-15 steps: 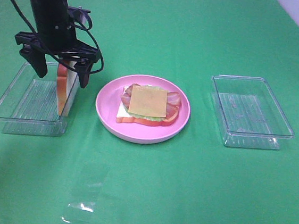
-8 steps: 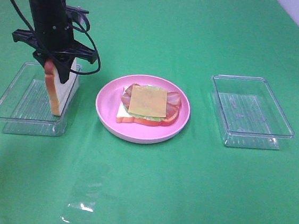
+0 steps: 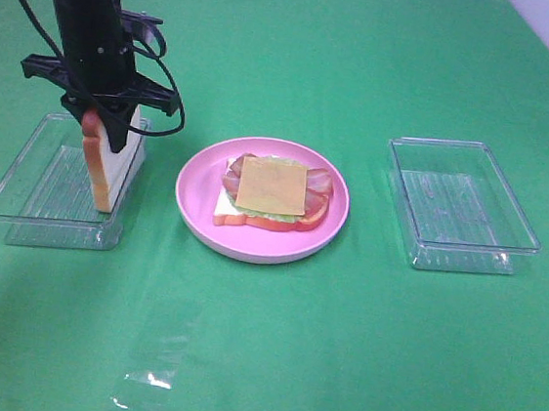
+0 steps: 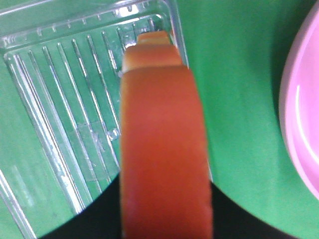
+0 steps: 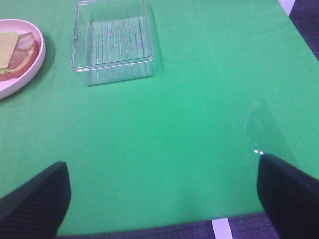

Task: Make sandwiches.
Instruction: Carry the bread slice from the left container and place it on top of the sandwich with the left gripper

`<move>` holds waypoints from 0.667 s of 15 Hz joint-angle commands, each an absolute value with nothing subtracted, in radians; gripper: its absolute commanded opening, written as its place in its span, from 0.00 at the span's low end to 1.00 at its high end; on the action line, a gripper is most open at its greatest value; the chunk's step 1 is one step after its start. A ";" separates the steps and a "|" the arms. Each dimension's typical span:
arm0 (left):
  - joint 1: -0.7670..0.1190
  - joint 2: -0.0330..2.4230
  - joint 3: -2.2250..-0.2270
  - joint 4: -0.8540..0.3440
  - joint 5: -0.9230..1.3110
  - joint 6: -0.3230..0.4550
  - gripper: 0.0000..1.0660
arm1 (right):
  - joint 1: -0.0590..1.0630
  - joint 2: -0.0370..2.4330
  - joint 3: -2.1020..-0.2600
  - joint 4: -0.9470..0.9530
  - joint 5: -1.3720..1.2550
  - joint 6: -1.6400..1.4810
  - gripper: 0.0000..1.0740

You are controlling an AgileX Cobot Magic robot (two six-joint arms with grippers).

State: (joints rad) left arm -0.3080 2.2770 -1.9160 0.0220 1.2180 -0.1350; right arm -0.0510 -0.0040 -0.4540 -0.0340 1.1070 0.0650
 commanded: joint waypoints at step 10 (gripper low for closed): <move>-0.307 1.984 -1.911 -0.154 1.307 -0.120 0.00 | -0.050 -0.031 -0.452 -0.034 1.100 0.066 0.91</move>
